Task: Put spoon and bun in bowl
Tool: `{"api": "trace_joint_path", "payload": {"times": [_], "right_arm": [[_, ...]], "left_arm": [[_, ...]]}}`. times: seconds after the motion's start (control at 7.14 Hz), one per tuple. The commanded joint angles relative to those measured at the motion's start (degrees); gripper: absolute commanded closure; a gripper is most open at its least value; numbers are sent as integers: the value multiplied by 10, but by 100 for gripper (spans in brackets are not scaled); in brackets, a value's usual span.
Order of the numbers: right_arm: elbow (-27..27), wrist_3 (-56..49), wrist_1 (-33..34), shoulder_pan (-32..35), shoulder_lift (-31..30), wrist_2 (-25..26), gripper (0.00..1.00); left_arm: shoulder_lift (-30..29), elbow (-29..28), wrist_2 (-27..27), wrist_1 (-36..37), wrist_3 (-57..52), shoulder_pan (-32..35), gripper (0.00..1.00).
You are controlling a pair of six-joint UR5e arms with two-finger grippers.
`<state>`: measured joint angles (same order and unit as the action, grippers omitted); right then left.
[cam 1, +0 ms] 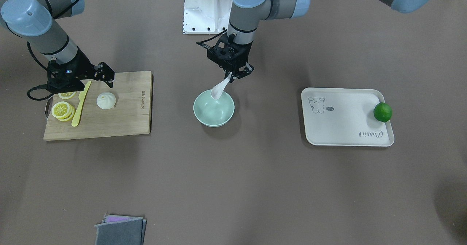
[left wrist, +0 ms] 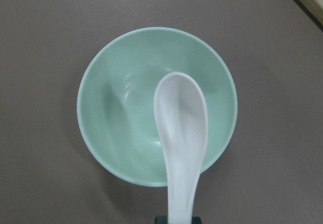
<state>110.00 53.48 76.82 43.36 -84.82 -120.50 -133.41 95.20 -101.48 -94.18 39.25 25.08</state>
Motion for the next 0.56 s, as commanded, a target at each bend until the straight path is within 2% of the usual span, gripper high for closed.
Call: {"api": "trace_joint_path", "payload": {"times": [0.0, 0.14, 0.28, 0.42], "right_arm": [[-4, 0, 0, 0, 0, 1, 0], [-6, 0, 0, -1, 0, 1, 0], [-12, 0, -1, -6, 1, 4, 0], [-15, 0, 0, -13, 4, 12, 0]], "left_arm": [[-11, -20, 20, -4, 0, -1, 100], [-11, -24, 24, -6, 1, -1, 54], [-13, -22, 24, -6, 2, -1, 15], [-13, -14, 25, -6, 4, 0, 3]]}}
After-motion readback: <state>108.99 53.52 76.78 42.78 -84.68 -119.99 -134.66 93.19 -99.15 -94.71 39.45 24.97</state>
